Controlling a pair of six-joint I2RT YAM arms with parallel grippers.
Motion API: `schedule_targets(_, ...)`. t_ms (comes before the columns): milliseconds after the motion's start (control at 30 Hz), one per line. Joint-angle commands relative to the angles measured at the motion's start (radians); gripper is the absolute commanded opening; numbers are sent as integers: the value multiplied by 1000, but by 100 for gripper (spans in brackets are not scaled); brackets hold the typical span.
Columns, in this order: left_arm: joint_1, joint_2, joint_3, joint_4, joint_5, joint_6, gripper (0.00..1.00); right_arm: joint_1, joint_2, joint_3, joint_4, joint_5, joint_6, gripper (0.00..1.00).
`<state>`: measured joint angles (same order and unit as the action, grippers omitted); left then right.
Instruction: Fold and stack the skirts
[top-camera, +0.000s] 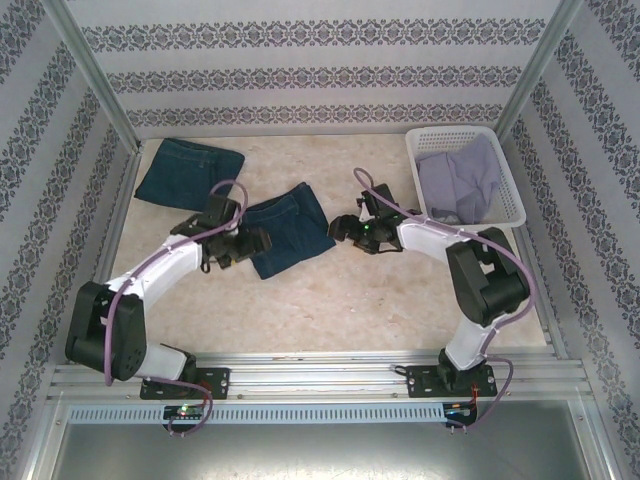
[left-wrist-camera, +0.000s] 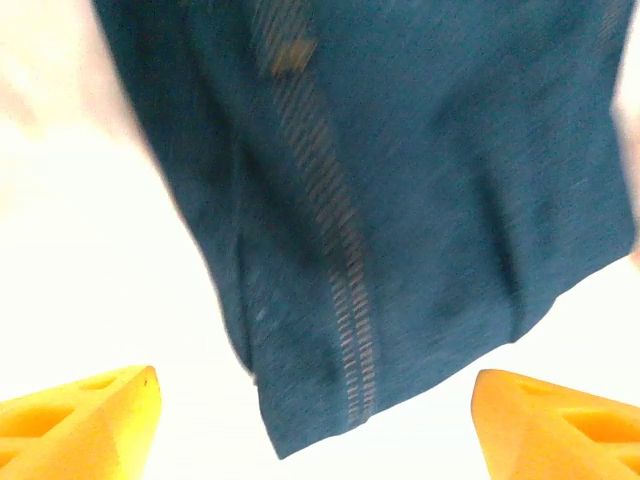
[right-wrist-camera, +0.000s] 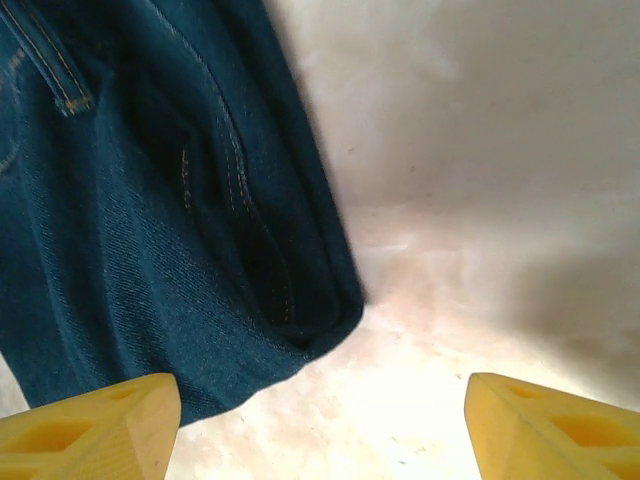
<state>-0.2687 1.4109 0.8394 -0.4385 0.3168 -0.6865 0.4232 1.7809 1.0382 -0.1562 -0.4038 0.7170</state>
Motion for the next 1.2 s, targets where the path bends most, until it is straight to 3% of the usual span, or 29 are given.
schedule_targets(0,-6,18,-75,177,147,-106,78,6,60,51,-1,-91,-76,73)
schedule_targets(267,-20,121,-90,331,234,-73,61,10,118,86,33,-112,-130,70)
schedule_targets(467,-21,132,-90,276,172,-63,33,20,163,98,54,-130,-130,59)
schedule_targets(567,-22,129,-92,263,166,-56,24,22,175,100,81,-129,-117,44)
schedule_targets(667,-22,134,-98,254,167,-55,17,20,175,104,83,-93,-114,18)
schedule_targets(767,-21,131,-89,203,144,-36,0,15,145,94,49,-19,-119,1)
schedule_targets(967,27,94,-59,19,41,84,0,-44,74,73,-45,24,-249,0)
schedule_targets(1167,84,47,-37,-78,20,172,0,-88,56,99,-140,98,-332,0)
